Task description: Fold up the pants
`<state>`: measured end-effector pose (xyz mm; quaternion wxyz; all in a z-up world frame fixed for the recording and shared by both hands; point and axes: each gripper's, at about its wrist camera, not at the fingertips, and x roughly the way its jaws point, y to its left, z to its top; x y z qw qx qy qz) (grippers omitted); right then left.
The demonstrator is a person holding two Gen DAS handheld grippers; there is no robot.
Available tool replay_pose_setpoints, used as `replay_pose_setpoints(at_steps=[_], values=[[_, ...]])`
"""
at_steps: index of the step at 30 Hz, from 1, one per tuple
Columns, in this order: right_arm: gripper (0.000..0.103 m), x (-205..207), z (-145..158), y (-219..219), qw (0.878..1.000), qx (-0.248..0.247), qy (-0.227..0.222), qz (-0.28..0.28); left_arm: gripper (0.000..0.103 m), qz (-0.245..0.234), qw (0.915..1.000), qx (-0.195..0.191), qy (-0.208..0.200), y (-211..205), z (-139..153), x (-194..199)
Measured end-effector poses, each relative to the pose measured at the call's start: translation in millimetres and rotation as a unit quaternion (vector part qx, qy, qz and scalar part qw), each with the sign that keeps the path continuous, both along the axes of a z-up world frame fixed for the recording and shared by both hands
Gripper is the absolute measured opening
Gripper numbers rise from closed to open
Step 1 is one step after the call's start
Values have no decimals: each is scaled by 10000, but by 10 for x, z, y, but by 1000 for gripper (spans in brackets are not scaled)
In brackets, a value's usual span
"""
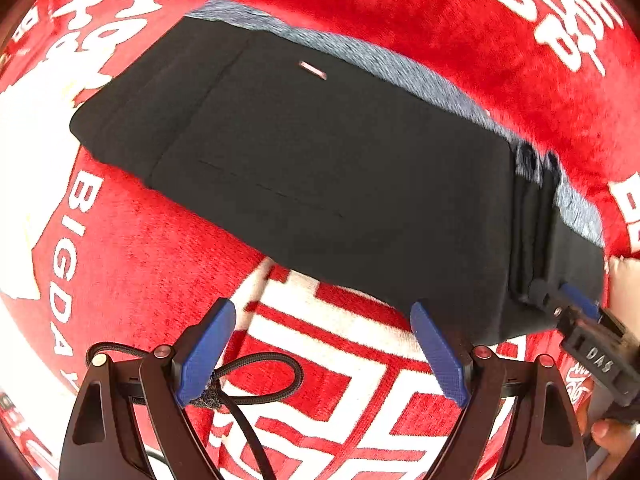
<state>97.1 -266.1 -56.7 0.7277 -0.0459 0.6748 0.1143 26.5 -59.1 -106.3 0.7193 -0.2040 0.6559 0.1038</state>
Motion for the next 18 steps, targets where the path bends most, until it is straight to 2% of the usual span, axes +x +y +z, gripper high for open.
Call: replay_pose_setpoints(at_steps=[6, 11, 15, 18], values=[[78, -45, 97, 206, 9997, -187, 81, 105, 90, 426, 9984, -126, -356, 509, 148, -53], [79, -200, 306, 465, 9988, -120, -296, 378, 90, 774, 9934, -325, -784, 1045, 243, -199], [79, -249, 344, 745, 9978, 125, -263, 596, 90, 1200, 9836, -838, -1055, 1332, 235, -279], [79, -266, 312, 946, 9968, 235, -201, 737, 90, 1453, 9724, -1305, -1278, 1535, 175, -334]])
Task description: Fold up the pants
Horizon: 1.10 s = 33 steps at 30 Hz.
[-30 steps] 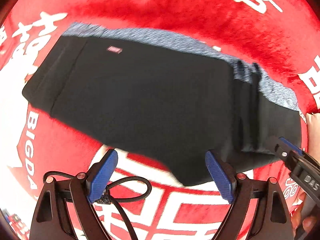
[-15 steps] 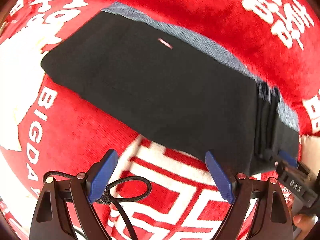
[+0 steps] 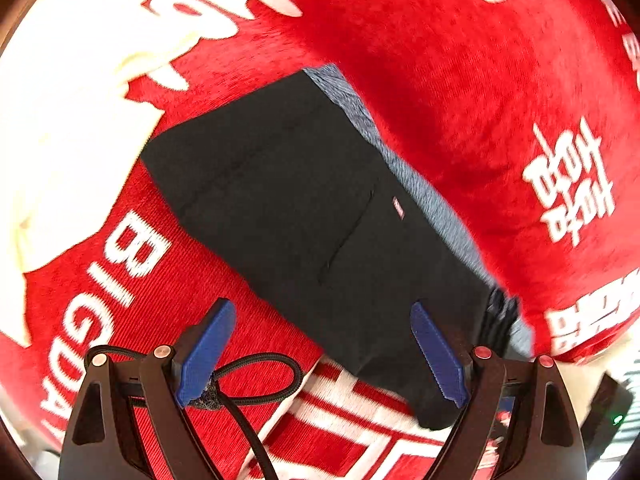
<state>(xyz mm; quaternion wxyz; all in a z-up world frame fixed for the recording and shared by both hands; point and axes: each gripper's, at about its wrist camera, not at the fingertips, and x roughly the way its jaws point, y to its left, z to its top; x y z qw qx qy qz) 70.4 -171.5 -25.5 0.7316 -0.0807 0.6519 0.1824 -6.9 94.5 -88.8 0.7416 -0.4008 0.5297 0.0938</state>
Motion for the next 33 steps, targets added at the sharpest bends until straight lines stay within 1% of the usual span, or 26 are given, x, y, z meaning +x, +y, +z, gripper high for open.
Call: replay_pose_setpoints(at_steps=[2, 3, 4, 7, 12, 14, 16, 19, 20, 24, 26, 28, 29, 30, 32, 33], values=[[79, -29, -28, 75, 10000, 29, 1, 50, 90, 79, 9997, -195, -111, 99, -40, -17], [79, -34, -45, 118, 9999, 54, 20, 82, 90, 104, 9996, -232, -130, -19, -101, 91], [79, -48, -36, 112, 9999, 66, 30, 93, 90, 123, 9994, -279, -163, -20, -138, 132], [79, -67, -58, 157, 9999, 89, 67, 126, 90, 127, 9989, -370, -253, 46, -183, 128], [79, -84, -75, 187, 9998, 113, 93, 123, 90, 212, 9978, -484, -407, 18, -337, 207], [79, -84, -71, 199, 9998, 131, 82, 110, 95, 316, 9962, -578, -569, -27, -379, 268], [79, -79, -68, 203, 9998, 142, 76, 97, 95, 416, 9948, -604, -713, -36, -370, 278], [79, -74, -59, 212, 9998, 176, 61, 62, 95, 532, 9907, -691, -1043, -47, -300, 295], [79, -70, -56, 212, 9998, 187, 54, 46, 95, 542, 9903, -677, -1087, -45, -291, 303], [79, -49, -45, 209, 9998, 213, 31, 21, 95, 559, 9943, -513, -751, -76, -408, 402], [79, -23, -28, 210, 9997, 230, 9, 29, 95, 586, 9960, -335, -591, -119, -394, 475], [79, 19, 3, 207, 9997, 255, -21, 21, 94, 515, 9982, -49, -297, -192, -369, 572], [79, 49, 24, 207, 9996, 276, -34, 19, 87, 490, 9986, 106, -169, -227, -352, 606], [79, 81, 50, 206, 9995, 300, -53, 16, 81, 454, 9984, 342, 13, -265, -331, 634], [79, 153, 105, 206, 9993, 357, -87, 34, 47, 345, 9949, 871, 379, -317, -299, 667], [79, 211, 149, 212, 9991, 410, -104, 61, 41, 320, 9937, 976, 458, -314, -296, 660]])
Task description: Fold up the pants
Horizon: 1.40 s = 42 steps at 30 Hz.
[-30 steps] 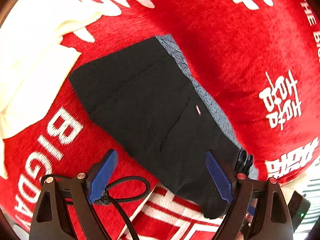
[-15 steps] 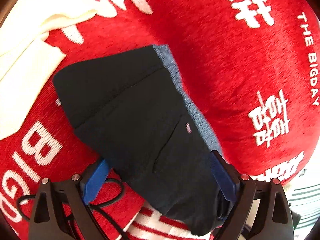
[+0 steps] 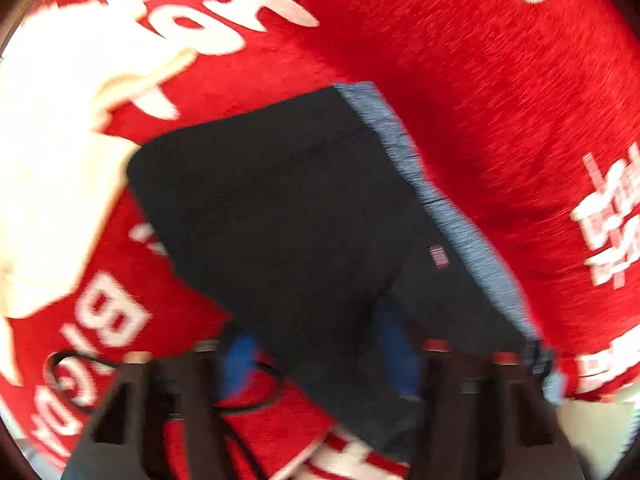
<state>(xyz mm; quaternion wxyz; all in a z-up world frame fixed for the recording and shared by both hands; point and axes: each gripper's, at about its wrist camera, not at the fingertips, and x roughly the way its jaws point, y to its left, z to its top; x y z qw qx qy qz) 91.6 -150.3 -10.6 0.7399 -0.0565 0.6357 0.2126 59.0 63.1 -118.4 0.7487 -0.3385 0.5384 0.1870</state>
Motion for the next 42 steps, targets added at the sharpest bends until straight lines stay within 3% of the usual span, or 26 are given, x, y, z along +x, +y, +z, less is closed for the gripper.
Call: replay_pose_setpoints(at_steps=[3, 6, 11, 17, 23, 27, 35, 36, 38, 40, 42], values=[[79, 154, 100, 29, 9998, 176, 4, 65, 34, -132, 9998, 150, 12, -16, 50, -16], [79, 324, 178, 100, 9993, 328, 80, 146, 32, -522, 9959, 730, 84, -194, 166, 54], [79, 736, 266, 340, 9952, 760, 538, 297, 32, -1089, 9804, 1629, 216, -531, 276, 163], [82, 1145, 298, 943, 9870, 904, 1112, 735, 32, -1587, 9593, 2308, 351, -704, 278, 107], [83, 1159, 136, 2002, 9666, 401, 1615, 1946, 32, -1871, 9428, 2713, 508, -836, 283, 158], [83, 1042, -56, 2634, 9429, 189, 2123, 2560, 32, -2005, 9352, 2867, 556, -903, 296, 165], [83, 752, -674, 3106, 9056, -987, 2489, 3290, 32, -2171, 9226, 3134, 594, -1037, 338, 155], [81, 741, -745, 3082, 9031, -1075, 2581, 3260, 32, -2205, 9203, 3175, 595, -1062, 346, 159], [32, 734, -806, 3007, 9021, -1062, 2666, 3222, 32, -2275, 9202, 3125, 613, -1090, 343, 169], [18, 784, -743, 2889, 9115, -835, 2592, 3082, 32, -2335, 9172, 3179, 567, -1133, 359, 165], [17, 830, -632, 2733, 9210, -541, 2446, 2982, 32, -2430, 9119, 3275, 467, -1210, 427, 164]])
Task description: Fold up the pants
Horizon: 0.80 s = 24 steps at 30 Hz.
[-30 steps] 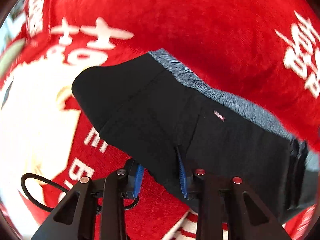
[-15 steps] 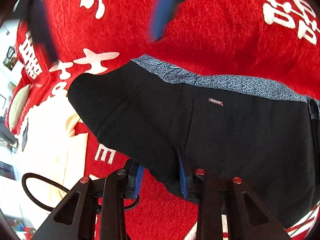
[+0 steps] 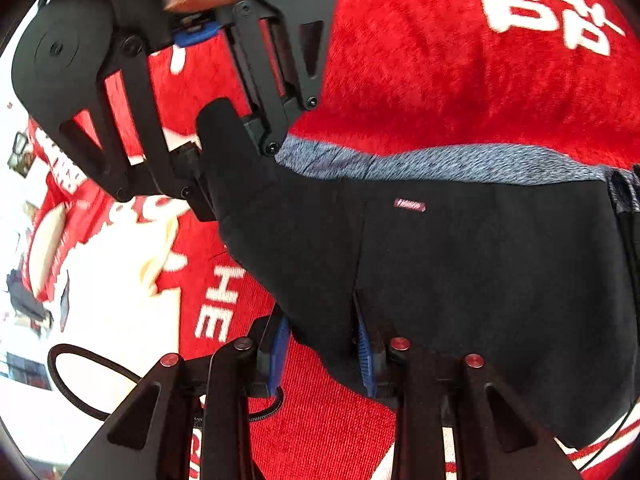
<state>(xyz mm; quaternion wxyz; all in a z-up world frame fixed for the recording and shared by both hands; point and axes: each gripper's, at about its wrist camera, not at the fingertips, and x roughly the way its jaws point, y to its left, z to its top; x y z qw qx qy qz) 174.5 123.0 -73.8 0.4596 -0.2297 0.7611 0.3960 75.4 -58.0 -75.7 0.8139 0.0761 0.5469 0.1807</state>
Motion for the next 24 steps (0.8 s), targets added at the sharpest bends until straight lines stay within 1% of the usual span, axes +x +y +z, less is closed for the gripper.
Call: replay_pose_setpoints(at_steps=[1, 4, 7, 9, 10, 12, 13, 15, 17, 18, 20, 22, 23, 24], values=[[17, 17, 38, -64, 9999, 92, -16, -92, 32, -31, 10000, -2, -39, -1, 22, 9], [17, 115, 214, -394, 9967, 460, 29, -661, 32, -246, 9995, 86, -168, -113, 157, 24], [17, 203, 415, -767, 9886, 863, 83, -1232, 32, -513, 9980, 118, -341, -265, 373, 11], [17, 239, 607, -1075, 9794, 1203, 96, -1619, 32, -717, 9963, 141, -441, -368, 537, 12], [17, 236, 680, -1153, 9755, 1309, 107, -1763, 32, -915, 9943, 219, -507, -471, 639, 3], [17, 287, 857, -1447, 9635, 1581, 135, -2157, 32, -1169, 9911, 247, -588, -592, 759, 11], [17, 377, 920, -1558, 9579, 1702, 130, -2308, 32, -1366, 9883, 189, -648, -696, 867, 6], [17, 372, 1069, -1883, 9456, 1960, 118, -2594, 32, -1614, 9843, 89, -710, -818, 969, 0], [17, 418, 1203, -2226, 9323, 2162, 107, -2898, 32, -1989, 9769, 3, -785, -1012, 1122, -9], [17, 404, 1272, -2465, 9224, 2284, 97, -3114, 32, -2161, 9731, -35, -804, -1120, 1181, -15], [17, 394, 1354, -2786, 9088, 2424, 71, -3396, 32, -2438, 9663, -122, -815, -1310, 1249, -21], [17, 333, 1424, -3175, 8927, 2563, -1, -3706, 32, -2718, 9588, -290, -770, -1543, 1313, -19], [17, 284, 1445, -3410, 8831, 2633, -44, -3883, 32, -2806, 9563, -366, -740, -1592, 1321, 2], [17, 238, 1446, -3610, 8744, 2686, -72, -4041, 32, -2935, 9523, -476, -693, -1749, 1338, 15]])
